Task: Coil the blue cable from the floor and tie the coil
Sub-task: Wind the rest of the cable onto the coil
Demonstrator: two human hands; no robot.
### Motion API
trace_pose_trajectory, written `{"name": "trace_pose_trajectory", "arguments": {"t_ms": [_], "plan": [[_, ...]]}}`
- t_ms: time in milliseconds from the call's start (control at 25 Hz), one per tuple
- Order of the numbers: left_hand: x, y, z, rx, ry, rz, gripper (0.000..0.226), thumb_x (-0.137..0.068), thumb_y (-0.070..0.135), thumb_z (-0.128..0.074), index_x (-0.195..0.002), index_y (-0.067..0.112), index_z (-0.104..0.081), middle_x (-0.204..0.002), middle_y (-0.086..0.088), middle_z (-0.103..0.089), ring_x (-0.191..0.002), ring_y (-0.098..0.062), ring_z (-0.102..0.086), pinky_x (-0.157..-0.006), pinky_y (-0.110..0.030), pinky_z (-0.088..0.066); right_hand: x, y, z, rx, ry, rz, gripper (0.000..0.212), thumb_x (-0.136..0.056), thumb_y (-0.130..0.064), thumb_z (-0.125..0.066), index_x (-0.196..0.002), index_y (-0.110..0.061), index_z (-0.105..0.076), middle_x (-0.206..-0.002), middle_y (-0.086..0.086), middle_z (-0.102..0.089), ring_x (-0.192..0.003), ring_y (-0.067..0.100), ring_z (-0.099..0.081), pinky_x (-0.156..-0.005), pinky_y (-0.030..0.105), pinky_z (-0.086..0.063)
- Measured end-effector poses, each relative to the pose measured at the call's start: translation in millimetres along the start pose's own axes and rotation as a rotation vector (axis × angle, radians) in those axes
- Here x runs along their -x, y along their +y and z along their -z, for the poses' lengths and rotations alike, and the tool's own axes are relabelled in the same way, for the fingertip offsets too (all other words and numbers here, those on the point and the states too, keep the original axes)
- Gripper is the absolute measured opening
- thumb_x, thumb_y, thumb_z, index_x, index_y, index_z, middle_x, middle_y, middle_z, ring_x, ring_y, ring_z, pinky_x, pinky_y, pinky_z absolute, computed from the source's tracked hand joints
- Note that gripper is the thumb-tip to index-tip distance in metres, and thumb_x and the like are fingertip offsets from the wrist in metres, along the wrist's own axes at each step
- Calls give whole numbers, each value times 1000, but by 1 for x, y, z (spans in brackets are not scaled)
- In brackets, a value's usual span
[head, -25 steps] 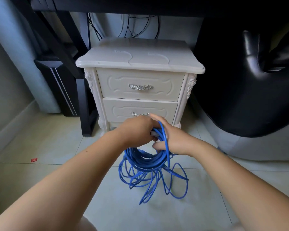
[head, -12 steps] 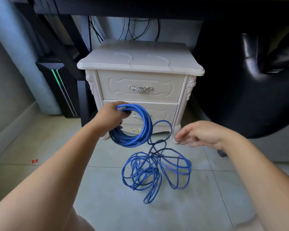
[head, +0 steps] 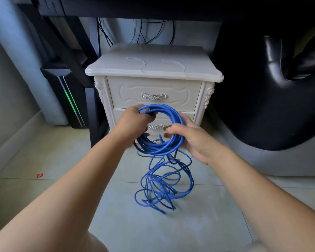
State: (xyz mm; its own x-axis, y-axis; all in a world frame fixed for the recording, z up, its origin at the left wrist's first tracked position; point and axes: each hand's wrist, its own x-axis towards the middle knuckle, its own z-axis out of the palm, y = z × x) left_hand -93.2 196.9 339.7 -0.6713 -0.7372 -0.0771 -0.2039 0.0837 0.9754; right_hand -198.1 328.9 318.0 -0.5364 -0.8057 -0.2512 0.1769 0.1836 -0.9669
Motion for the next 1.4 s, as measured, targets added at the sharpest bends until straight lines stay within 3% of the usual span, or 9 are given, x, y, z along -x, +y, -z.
{"name": "trace_pose_trajectory", "arguments": {"t_ms": [160, 240, 360, 480, 560, 760, 1000, 1240, 1400], "plan": [[9, 7, -17, 10, -54, -44, 9, -91, 16, -65, -84, 21, -64, -58, 4, -48, -55, -12, -46, -57, -26, -49, -7, 3, -5, -70, 261, 61, 17, -87, -1, -59, -95, -15, -63, -61, 2, -53, -49, 13, -57, -74, 47, -57], [12, 13, -13, 198, -260, -35, 12, -89, 36, -67, -85, 25, -70, -68, 3, -56, -65, -13, -55, -69, -29, -49, -9, 0, 2, -238, 299, 69, 17, -89, 1, -52, -92, -10, -65, -57, 0, -46, -45, 11, -44, -58, 32, -48], [-4, 0, 3, 370, -393, 132, 55, -81, 67, -53, -105, 20, -70, -96, -7, -68, -94, -19, -67, -89, -36, -54, -8, -8, 16, -427, 299, -1, 18, -90, -2, -51, -87, -9, -67, -64, 3, -46, -56, 16, -46, -57, 27, -44], [-11, -38, -3, -94, -324, 301, 39, -94, 49, -53, -98, 12, -65, -95, -6, -67, -92, -22, -66, -88, -38, -55, -2, -12, 23, -508, 255, -17, 22, -89, -2, -50, -78, -12, -66, -62, 1, -50, -52, 15, -52, -55, 26, -49], [-4, -56, -17, -375, -405, 274, 36, -98, 41, -51, -117, 12, -61, -116, -7, -64, -106, -22, -62, -94, -39, -52, 5, -17, 20, -506, 186, -11, 22, -88, -2, -47, -74, -11, -61, -54, -1, -51, -45, 12, -52, -52, 24, -49], [0, -58, -37, -183, -586, 157, 63, -85, 64, -54, -139, 33, -48, -146, 8, -46, -134, -14, -41, -108, -36, -35, 12, -24, 15, -514, -9, 33, 13, -66, -7, -58, -79, -7, -61, -71, 7, -43, -66, 20, -44, -64, 28, -48], [0, -72, -46, -605, -720, 77, 27, -98, 28, -44, -115, 16, -60, -126, 1, -58, -115, -16, -51, -111, -37, -35, 8, -21, 24, -465, -52, 29, 41, -45, -12, -78, -76, -12, -52, -73, 6, -37, -68, 19, -37, -68, 29, -37], [-2, -80, -39, -473, -669, 183, 68, -87, -11, -30, -138, 31, -47, -136, -2, -45, -91, -20, -64, -68, -27, -57, 19, -30, 30, -552, -33, 20, 20, -60, -14, -63, -79, -9, -63, -72, 3, -60, -71, 18, -60, -65, 26, -55], [-5, -93, -40, -803, -735, 46, 68, -80, -8, -35, -121, 39, -63, -128, -6, -51, -80, -24, -64, -68, -31, -55, 23, -33, 27, -586, -31, 26, 24, -53, -13, -67, -77, -9, -64, -76, 3, -59, -73, 18, -60, -65, 26, -55]]}}
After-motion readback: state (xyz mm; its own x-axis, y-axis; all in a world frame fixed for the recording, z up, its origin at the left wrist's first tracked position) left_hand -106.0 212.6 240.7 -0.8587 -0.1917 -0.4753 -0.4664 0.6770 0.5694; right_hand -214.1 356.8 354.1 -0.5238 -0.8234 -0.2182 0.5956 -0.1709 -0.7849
